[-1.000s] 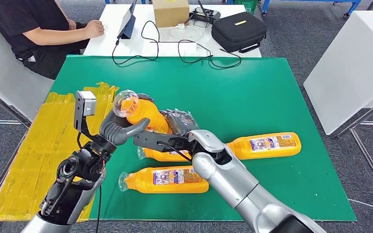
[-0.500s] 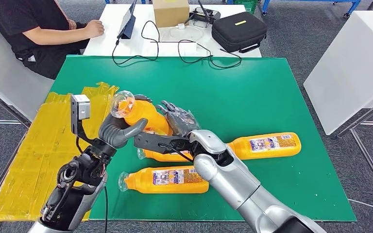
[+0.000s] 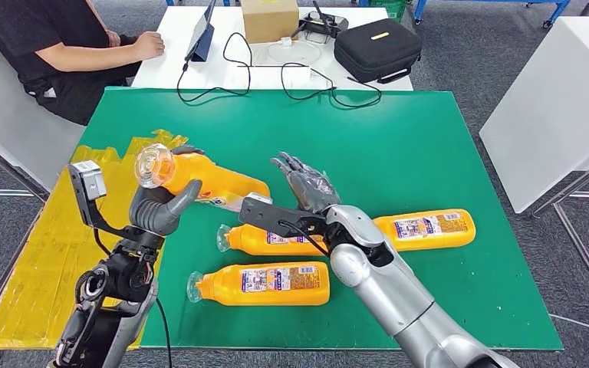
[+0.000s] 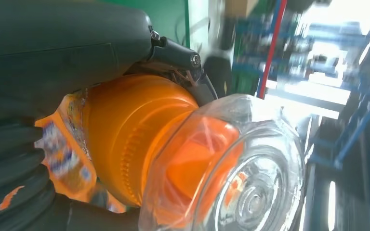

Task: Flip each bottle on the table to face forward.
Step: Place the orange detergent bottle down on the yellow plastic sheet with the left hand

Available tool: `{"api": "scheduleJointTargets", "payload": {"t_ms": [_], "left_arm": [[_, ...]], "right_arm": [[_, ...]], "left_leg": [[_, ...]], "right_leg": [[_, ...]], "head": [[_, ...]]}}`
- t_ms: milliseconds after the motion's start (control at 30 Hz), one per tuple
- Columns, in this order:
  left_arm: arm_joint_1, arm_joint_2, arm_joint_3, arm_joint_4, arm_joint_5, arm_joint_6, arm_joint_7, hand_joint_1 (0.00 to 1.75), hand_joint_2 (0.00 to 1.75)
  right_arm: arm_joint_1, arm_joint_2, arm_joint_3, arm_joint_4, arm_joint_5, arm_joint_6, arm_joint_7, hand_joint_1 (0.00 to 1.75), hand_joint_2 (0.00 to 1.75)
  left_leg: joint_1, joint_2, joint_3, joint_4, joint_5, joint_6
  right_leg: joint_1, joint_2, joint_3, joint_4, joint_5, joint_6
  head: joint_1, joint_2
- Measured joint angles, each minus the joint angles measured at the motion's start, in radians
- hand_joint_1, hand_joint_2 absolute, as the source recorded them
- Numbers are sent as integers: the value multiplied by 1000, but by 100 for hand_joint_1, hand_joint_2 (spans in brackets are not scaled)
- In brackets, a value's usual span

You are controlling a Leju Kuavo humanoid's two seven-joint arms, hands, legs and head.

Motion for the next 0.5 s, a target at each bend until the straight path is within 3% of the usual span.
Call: {"api": "scheduleJointTargets", "payload": {"t_ms": [200,400,500], "left_arm": [[14,11,39,0,-143,108,-49,175,175],[14,12,70,-16,-401,300,-95,175,175],[14,13,76,-22,-429,319,-96,175,175]], "right_arm": [[43,-46,-4,-78,0,-7,-15,0,0],[81,-81,-4,-145,-5,-5,-16,0,0],[90,-91,-4,-164,-7,-4,-16,0,0]], "left_leg": [[0,0,0,0,0,0],[0,0,0,0,0,0],[0,0,0,0,0,0]], "right_leg": [[0,0,0,0,0,0],[0,0,0,0,0,0],[0,0,0,0,0,0]], "head": [[0,0],[0,0],[0,0]]}}
